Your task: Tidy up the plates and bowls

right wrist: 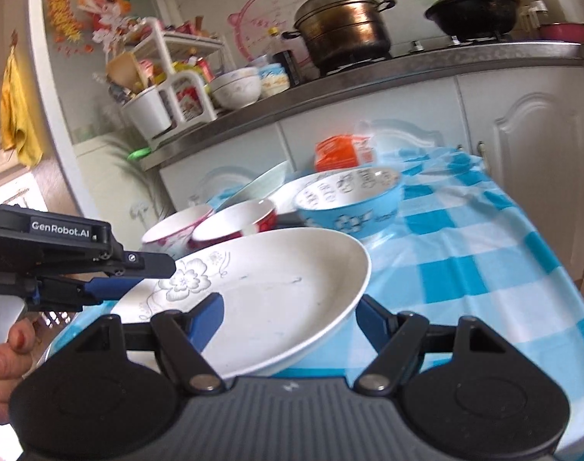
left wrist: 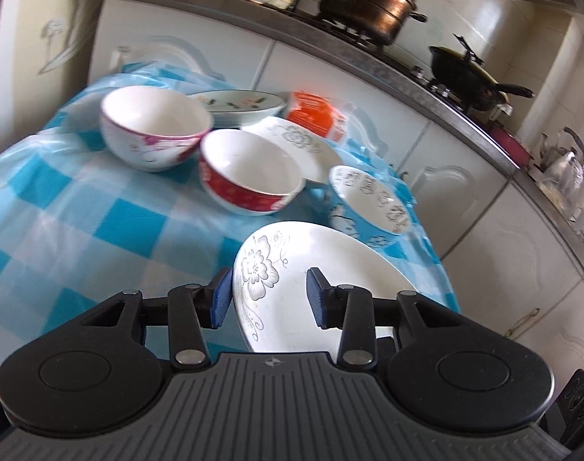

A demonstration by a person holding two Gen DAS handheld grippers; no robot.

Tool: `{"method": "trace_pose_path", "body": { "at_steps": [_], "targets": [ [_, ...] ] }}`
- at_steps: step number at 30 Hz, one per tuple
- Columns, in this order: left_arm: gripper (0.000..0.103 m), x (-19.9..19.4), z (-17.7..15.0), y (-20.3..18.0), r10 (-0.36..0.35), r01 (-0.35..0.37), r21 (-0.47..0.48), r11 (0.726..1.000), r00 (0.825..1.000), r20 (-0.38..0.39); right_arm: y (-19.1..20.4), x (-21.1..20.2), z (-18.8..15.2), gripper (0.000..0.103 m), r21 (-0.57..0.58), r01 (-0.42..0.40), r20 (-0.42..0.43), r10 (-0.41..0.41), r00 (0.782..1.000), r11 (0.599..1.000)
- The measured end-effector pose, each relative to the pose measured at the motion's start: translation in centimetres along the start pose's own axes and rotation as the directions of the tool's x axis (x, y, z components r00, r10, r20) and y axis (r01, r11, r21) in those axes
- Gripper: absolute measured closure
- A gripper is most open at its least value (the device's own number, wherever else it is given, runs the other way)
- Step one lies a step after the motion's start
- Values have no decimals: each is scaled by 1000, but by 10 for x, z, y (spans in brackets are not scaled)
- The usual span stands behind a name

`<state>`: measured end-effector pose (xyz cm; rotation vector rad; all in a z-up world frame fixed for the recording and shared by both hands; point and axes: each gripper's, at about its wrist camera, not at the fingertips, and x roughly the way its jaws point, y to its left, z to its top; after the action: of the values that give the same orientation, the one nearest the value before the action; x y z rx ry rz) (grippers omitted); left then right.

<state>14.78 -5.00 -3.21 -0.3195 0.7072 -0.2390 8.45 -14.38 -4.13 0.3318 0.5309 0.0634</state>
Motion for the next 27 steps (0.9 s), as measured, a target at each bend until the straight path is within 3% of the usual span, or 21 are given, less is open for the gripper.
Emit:
{"method": "trace_pose_path", "body": {
  "at_steps": [16,27],
  "targets": [
    [59,-12,8,91,119,-111,-156,982,992,47,75,62,-18,27,-113,-102,-125,88,988,988],
    [60,-8,3,116,94,-82,-195,977,994,51,89,72,-26,24,-161,-105,-163,79,983,981]
  ]
}}
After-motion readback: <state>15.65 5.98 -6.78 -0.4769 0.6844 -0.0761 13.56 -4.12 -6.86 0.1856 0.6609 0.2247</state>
